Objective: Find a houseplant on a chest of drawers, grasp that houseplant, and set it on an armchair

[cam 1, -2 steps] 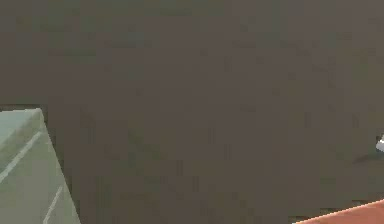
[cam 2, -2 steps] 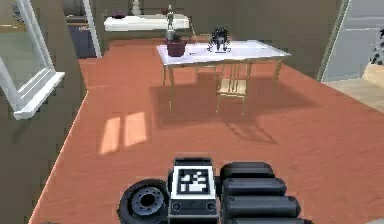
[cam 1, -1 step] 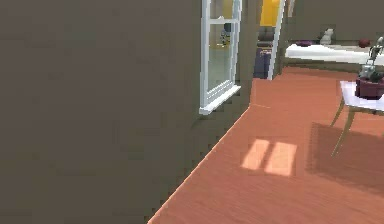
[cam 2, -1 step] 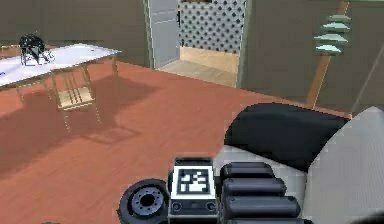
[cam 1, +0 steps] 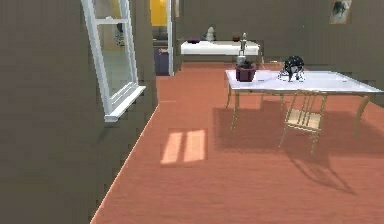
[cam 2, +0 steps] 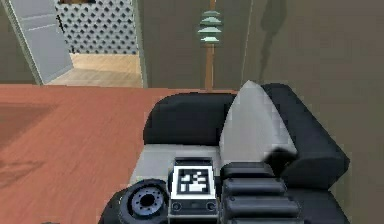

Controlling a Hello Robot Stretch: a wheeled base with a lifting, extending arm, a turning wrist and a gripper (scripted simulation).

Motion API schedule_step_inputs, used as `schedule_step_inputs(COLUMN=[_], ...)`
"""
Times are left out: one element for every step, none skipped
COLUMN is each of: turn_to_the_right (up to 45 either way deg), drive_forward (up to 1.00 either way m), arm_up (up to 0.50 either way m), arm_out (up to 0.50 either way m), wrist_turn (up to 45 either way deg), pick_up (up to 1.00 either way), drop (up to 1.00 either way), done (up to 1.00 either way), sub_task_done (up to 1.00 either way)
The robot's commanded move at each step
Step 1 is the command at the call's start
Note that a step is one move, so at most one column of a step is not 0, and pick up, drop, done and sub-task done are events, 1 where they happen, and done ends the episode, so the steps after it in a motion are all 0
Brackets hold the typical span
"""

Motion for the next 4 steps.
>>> schedule_step_inputs(turn_to_the_right=[0.0,6.0,0.0,0.0], drive_forward=[0.15,0.00,0.00,0.00], arm_up=[0.00,0.00,0.00,0.00], arm_out=[0.00,0.00,0.48,0.00], wrist_turn=[0.0,0.0,0.0,45.0], pick_up=[0.00,0.00,0.00,0.00], drop=[0.00,0.00,0.00,0.00], done=[0.00,0.00,0.00,0.00], sub_task_done=[0.00,0.00,0.00,0.00])
